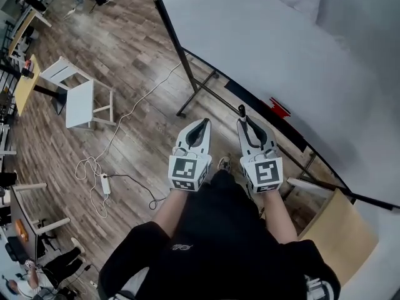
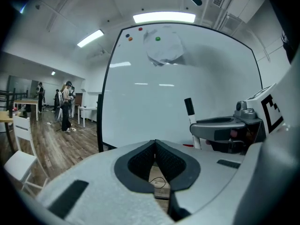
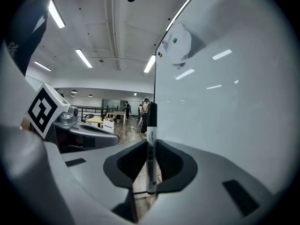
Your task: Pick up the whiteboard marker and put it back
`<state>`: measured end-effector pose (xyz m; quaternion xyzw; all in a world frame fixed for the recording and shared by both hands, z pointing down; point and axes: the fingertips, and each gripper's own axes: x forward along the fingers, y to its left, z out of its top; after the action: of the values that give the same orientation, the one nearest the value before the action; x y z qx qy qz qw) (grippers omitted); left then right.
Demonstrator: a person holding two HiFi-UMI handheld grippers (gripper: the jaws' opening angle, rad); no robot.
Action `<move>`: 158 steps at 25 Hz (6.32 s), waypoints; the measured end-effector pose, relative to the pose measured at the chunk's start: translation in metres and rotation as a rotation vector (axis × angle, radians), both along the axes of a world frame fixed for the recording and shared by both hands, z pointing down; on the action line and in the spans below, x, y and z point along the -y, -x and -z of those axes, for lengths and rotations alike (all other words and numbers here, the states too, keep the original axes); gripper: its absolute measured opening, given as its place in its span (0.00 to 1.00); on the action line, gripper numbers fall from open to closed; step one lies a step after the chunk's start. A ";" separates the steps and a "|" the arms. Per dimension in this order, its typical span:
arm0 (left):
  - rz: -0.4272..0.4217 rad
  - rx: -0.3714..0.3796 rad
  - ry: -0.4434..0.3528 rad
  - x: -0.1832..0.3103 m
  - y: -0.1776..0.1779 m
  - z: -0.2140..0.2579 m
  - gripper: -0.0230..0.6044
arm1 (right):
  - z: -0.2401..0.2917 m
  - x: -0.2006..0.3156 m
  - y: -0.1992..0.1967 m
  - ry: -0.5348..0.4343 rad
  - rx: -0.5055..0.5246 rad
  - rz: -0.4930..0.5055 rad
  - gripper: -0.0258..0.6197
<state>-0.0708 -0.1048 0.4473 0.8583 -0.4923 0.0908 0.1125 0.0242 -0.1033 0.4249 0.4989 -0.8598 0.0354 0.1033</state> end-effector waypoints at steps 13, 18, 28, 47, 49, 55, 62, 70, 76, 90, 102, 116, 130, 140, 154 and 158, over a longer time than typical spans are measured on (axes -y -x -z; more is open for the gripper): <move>-0.001 0.030 0.096 0.052 -0.007 -0.037 0.05 | -0.052 0.061 -0.011 0.153 -0.131 0.047 0.12; -0.037 -0.008 0.143 0.076 -0.009 -0.053 0.05 | -0.075 0.081 -0.015 0.147 -0.444 0.046 0.12; -0.043 -0.019 0.236 0.115 0.022 -0.101 0.05 | -0.148 0.115 -0.007 0.335 -0.784 0.080 0.12; -0.087 -0.013 0.324 0.151 0.065 -0.150 0.05 | -0.232 0.160 0.003 0.566 -0.972 0.097 0.12; -0.099 -0.009 0.324 0.151 0.065 -0.151 0.05 | -0.234 0.160 0.003 0.572 -0.983 0.098 0.12; -0.132 -0.001 0.321 0.150 0.056 -0.151 0.05 | -0.239 0.159 0.000 0.595 -0.998 0.103 0.12; -0.125 0.000 0.328 0.153 0.058 -0.154 0.05 | -0.243 0.161 0.002 0.630 -0.981 0.111 0.12; -0.122 0.005 0.338 0.161 0.061 -0.157 0.05 | -0.246 0.166 0.004 0.655 -0.938 0.116 0.12; -0.143 0.007 0.346 0.159 0.050 -0.160 0.05 | -0.246 0.167 0.001 0.647 -0.905 0.104 0.15; -0.159 0.023 0.339 0.155 0.033 -0.157 0.05 | -0.241 0.165 -0.009 0.592 -0.918 0.106 0.22; -0.142 0.007 0.300 0.133 0.016 -0.134 0.05 | -0.189 0.142 -0.002 0.396 -0.754 0.028 0.22; -0.096 -0.008 0.194 0.080 -0.015 -0.084 0.05 | -0.084 0.086 -0.013 0.118 -0.383 -0.127 0.05; -0.194 0.001 0.055 0.048 -0.019 -0.029 0.05 | -0.044 0.046 -0.015 0.064 -0.013 -0.282 0.04; -0.302 -0.035 -0.024 0.023 0.024 0.000 0.05 | -0.003 -0.001 0.010 -0.047 0.034 -0.471 0.04; -0.428 -0.092 -0.129 -0.025 -0.026 0.059 0.05 | 0.048 -0.079 -0.025 -0.148 0.012 -0.595 0.04; -0.434 -0.111 -0.167 -0.038 -0.043 0.068 0.05 | 0.054 -0.091 -0.036 -0.159 0.016 -0.580 0.04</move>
<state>-0.0277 -0.0666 0.3790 0.9541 -0.2951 0.0246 0.0458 0.0598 -0.0122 0.3707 0.7300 -0.6821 0.0000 0.0425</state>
